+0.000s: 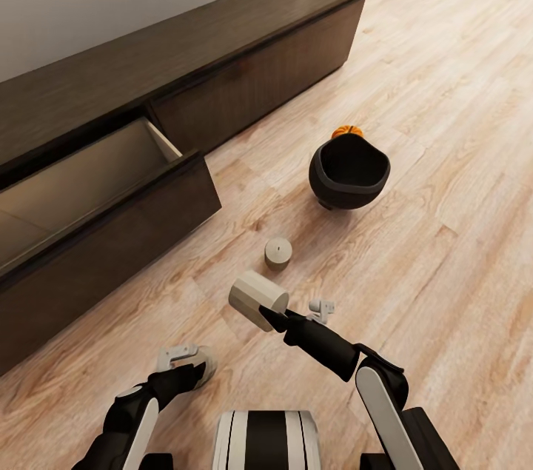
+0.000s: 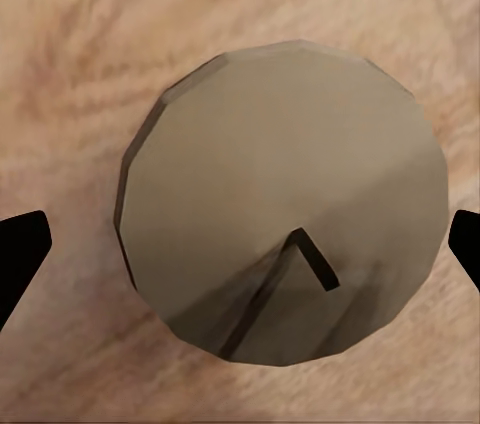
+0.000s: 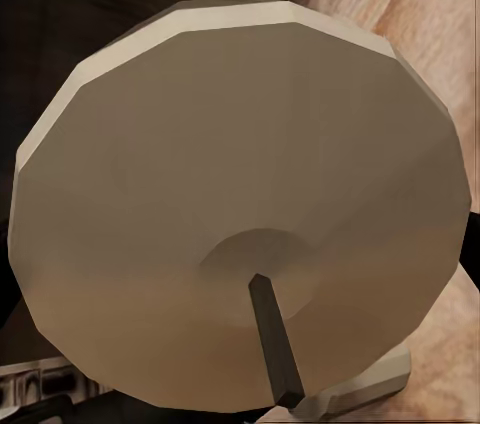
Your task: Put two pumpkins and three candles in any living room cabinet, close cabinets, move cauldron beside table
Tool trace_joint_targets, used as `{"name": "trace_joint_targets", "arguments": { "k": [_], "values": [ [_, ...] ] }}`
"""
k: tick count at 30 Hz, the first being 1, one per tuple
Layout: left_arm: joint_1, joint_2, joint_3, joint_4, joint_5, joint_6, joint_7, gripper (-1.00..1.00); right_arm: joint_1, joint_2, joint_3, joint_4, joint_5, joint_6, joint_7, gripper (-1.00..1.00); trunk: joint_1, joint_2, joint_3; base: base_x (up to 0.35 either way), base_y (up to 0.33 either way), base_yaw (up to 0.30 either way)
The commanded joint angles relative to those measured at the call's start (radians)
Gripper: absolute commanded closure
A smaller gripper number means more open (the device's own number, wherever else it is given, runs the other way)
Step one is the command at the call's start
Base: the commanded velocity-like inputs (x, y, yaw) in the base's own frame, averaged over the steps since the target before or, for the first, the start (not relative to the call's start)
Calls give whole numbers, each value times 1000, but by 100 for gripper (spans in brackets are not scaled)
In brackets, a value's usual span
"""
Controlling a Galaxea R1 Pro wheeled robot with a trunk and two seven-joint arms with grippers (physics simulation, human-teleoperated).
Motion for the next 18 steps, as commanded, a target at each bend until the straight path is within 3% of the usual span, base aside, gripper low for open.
{"name": "trace_joint_targets", "arguments": {
  "k": [1, 18],
  "values": [
    [0, -1, 2, -1, 9, 5, 2, -100, -1, 0, -1, 0, -10, 7, 0, 100, 0, 0, -1, 0, 0, 0],
    [0, -1, 2, 0, 10, 0, -1, -100, 0, 1, -1, 0, -10, 7, -1, 100, 0, 0, -5, 0, 0, 0]
  ]
}}
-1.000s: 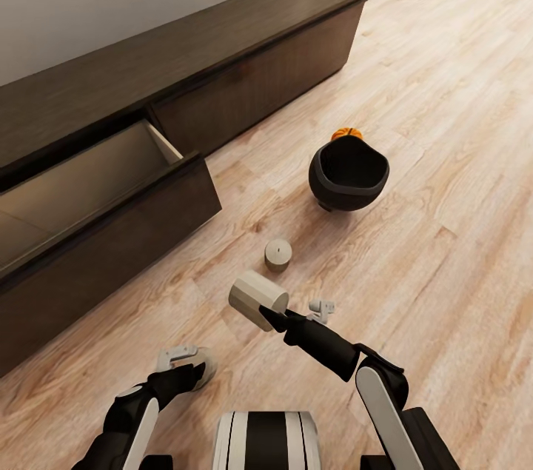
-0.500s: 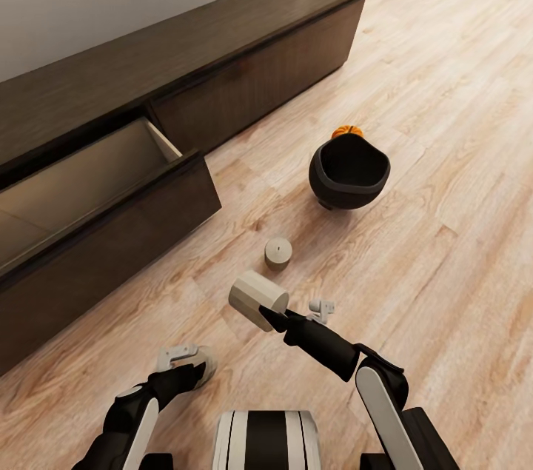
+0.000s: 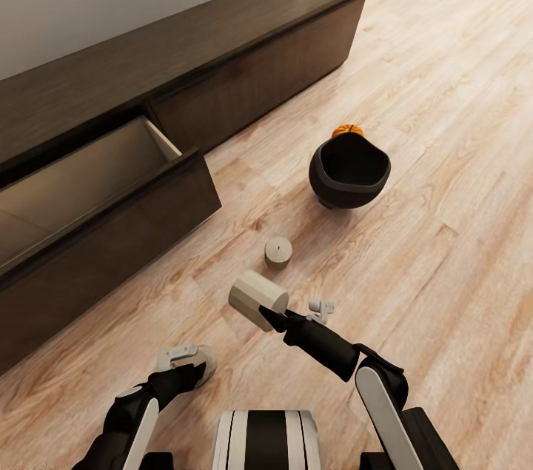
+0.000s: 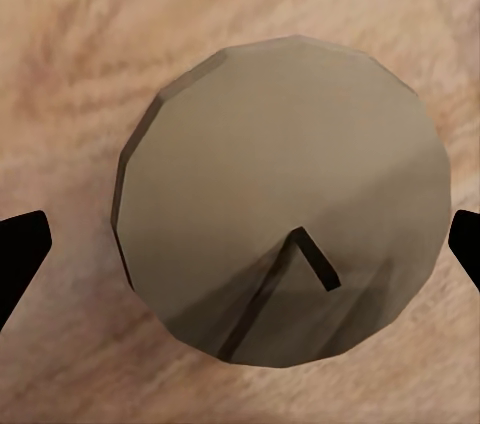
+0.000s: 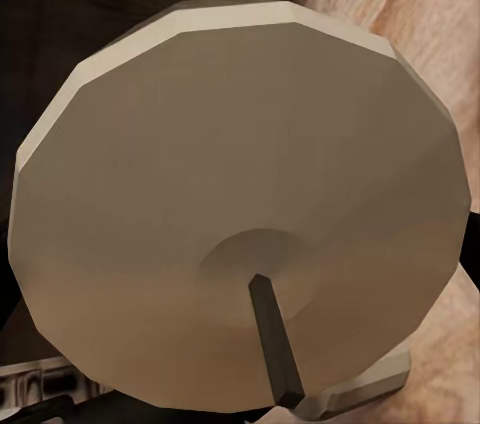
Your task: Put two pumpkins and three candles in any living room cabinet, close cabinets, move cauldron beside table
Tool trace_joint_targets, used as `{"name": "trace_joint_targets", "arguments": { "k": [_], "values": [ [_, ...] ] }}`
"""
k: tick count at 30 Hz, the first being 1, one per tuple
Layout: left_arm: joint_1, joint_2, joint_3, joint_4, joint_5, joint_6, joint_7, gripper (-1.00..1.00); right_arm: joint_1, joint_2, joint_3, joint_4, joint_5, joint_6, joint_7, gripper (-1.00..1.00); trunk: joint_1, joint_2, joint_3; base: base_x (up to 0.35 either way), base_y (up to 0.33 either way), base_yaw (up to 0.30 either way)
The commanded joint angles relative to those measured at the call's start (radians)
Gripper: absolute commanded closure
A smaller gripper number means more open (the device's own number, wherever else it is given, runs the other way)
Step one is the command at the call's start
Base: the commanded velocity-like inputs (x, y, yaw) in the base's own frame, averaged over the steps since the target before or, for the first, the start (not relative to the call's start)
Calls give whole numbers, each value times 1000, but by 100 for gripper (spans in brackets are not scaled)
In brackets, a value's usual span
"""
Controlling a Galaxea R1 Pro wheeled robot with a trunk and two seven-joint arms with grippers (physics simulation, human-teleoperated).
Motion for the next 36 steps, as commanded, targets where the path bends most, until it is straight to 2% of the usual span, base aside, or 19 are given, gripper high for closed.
{"name": "trace_joint_targets", "arguments": {
  "k": [1, 6, 14, 18, 30, 36],
  "values": [
    [0, -1, 2, -1, 9, 6, 2, -100, 0, 1, -1, 0, -7, 6, 0, 100, 0, 0, -1, 0, 0, 0],
    [0, -1, 2, -1, 9, 6, 2, -100, 0, 1, 0, 0, -7, 6, 0, 100, 1, -1, -12, 0, 0, 0],
    [0, -1, 2, -1, 9, 6, 2, -100, 0, 1, 0, 0, -7, 6, 0, 100, 1, -1, -12, 0, 0, 0],
    [0, -1, 2, -1, 9, 6, 2, -100, 0, 3, 0, 1, -7, 6, 0, 100, 3, -2, -28, 0, 0, 0],
    [0, -1, 1, -1, 9, 5, -2, -100, 0, 3, 0, 1, -7, 6, 0, 100, 3, -2, -28, 0, 0, 0],
    [0, 0, 1, 3, 8, 4, -83, -100, 0, 3, 0, 1, -7, 6, 0, 100, 3, -2, -28, 0, 0, 0]
  ]
}}
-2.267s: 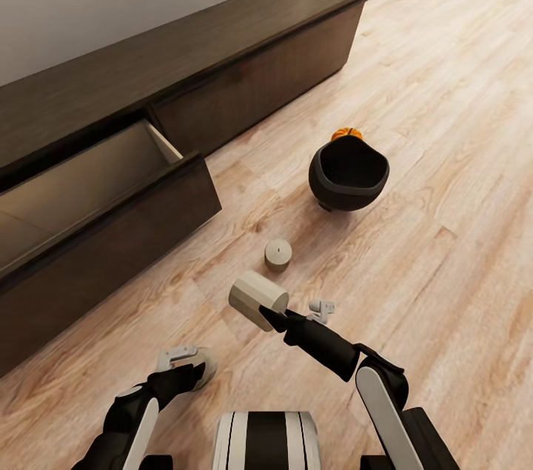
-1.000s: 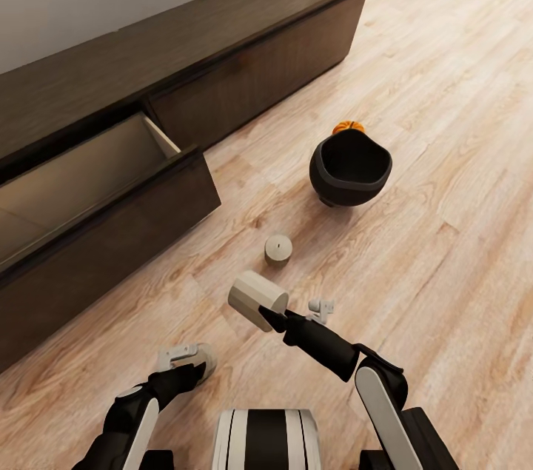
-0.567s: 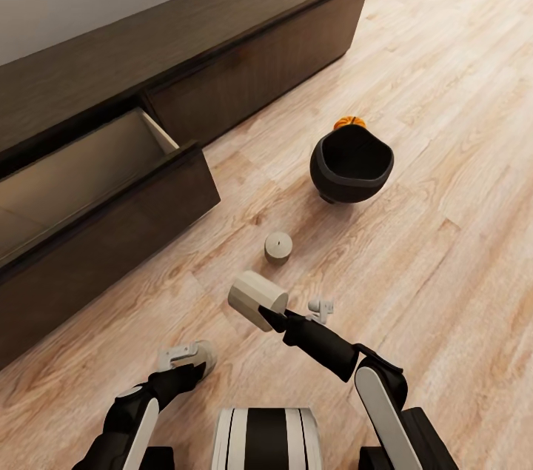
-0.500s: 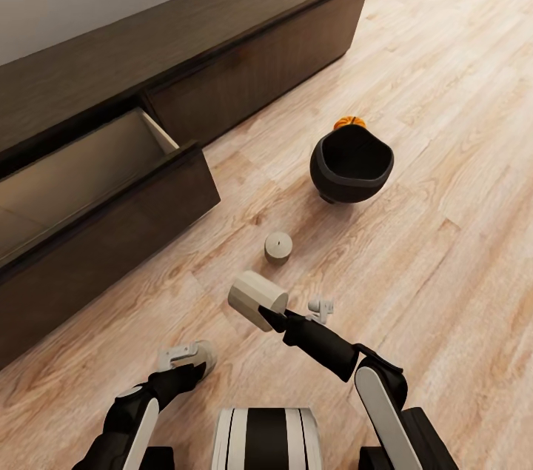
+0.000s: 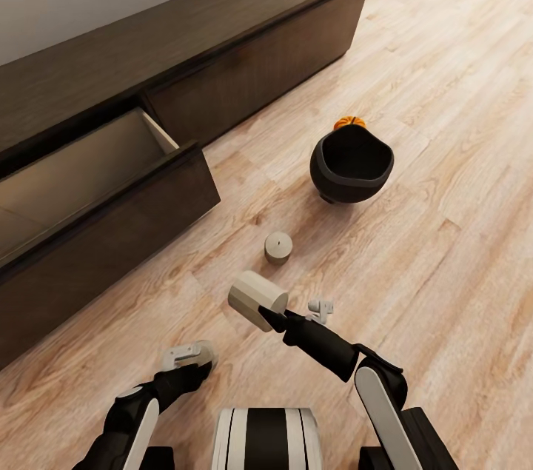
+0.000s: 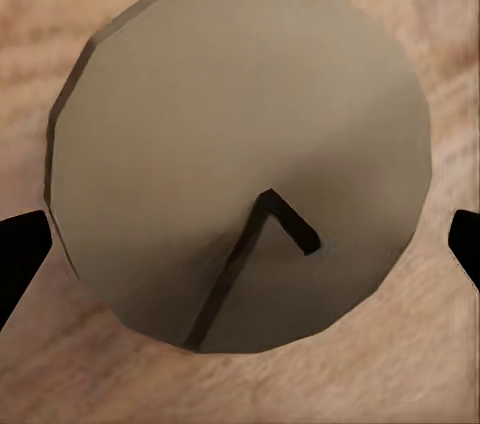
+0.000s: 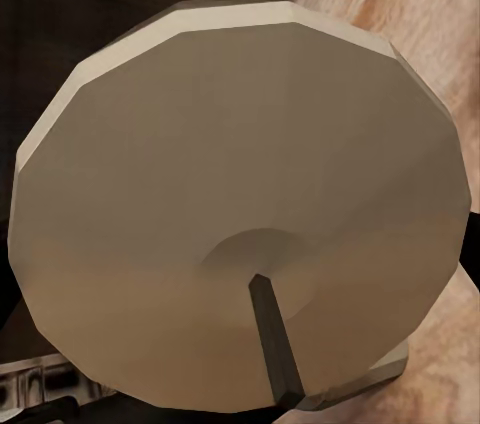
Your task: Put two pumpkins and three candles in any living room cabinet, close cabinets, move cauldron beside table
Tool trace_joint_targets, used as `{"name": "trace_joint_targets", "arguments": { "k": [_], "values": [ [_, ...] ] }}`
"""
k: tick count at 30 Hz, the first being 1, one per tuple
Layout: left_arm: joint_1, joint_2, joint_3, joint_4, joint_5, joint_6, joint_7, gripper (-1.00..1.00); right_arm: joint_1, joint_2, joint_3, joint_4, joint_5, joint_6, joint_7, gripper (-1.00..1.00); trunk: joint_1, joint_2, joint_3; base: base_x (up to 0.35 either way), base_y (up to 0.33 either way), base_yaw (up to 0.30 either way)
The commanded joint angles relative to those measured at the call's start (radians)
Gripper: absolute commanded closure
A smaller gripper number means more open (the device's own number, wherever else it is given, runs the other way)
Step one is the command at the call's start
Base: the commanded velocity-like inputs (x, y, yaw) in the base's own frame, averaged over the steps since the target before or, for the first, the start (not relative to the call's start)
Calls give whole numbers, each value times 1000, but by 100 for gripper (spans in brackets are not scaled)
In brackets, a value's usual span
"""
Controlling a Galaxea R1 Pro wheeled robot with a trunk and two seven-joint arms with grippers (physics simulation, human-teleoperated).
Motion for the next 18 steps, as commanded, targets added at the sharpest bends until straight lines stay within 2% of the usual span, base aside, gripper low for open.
{"name": "trace_joint_targets", "arguments": {
  "k": [1, 8, 18],
  "values": [
    [0, -1, 3, -1, 2, 6, -12, -100, 0, 0, -1, 0, -7, 6, 0, 100, 0, 0, -1, 0, 0, 0],
    [0, 0, 3, 3, 2, -22, -18, -100, 0, 0, -1, 0, -7, 6, 0, 100, 0, 0, -1, 0, 0, 0],
    [0, 0, 4, 3, 2, -23, -17, -100, -1, 0, -1, 0, -7, 6, 0, 100, 3, -2, -24, 0, 0, 0]
  ]
}}
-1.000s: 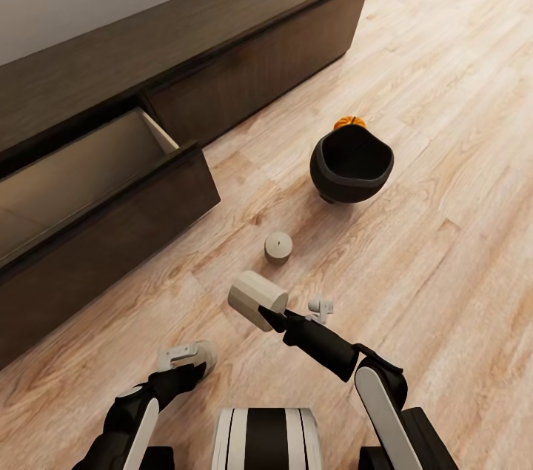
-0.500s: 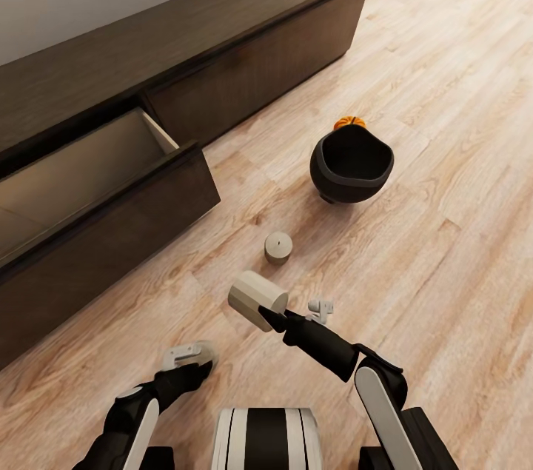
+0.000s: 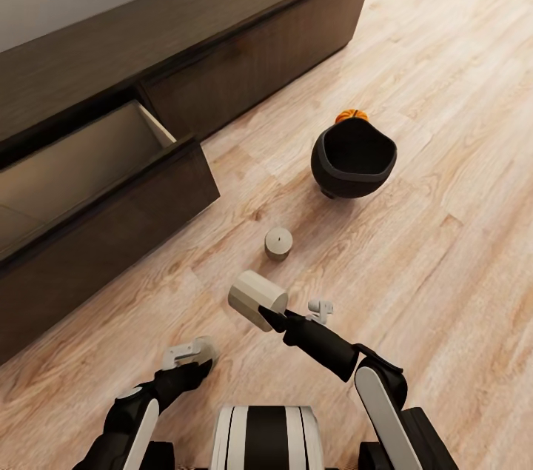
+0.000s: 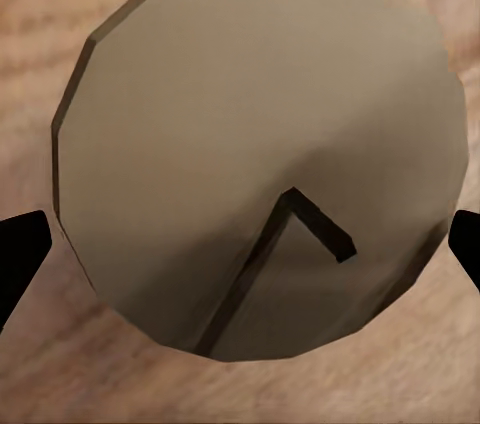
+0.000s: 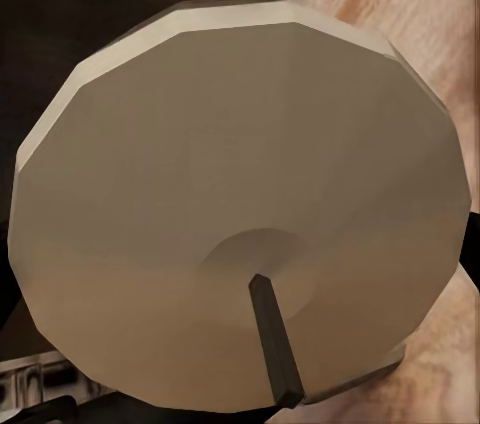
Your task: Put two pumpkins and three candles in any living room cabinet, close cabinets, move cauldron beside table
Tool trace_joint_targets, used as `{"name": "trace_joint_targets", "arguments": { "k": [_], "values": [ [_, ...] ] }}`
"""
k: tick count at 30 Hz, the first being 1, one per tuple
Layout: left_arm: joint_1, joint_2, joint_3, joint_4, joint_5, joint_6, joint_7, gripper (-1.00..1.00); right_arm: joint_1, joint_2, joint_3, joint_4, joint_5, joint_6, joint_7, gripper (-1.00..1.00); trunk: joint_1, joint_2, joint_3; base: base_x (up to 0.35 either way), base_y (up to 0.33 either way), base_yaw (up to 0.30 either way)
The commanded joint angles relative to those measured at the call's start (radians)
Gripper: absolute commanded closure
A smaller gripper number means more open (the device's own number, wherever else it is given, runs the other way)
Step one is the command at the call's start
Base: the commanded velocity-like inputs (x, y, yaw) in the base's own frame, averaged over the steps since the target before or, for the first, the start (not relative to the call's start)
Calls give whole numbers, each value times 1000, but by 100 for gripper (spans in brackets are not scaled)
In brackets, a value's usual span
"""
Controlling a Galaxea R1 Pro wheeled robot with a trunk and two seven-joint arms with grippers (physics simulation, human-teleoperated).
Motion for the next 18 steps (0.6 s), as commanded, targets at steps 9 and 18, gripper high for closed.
{"name": "trace_joint_targets", "arguments": {
  "k": [9, 18],
  "values": [
    [0, -2, 3, -1, 4, 6, -4, -100, 0, 0, -1, -1, -10, 6, 1, 100, 1, -1, -12, 0, 0, 0],
    [0, -2, 4, -1, 4, 5, -3, -100, 0, 0, -1, -1, -10, 6, 1, 100, 1, -1, -12, 0, 0, 0]
  ]
}}
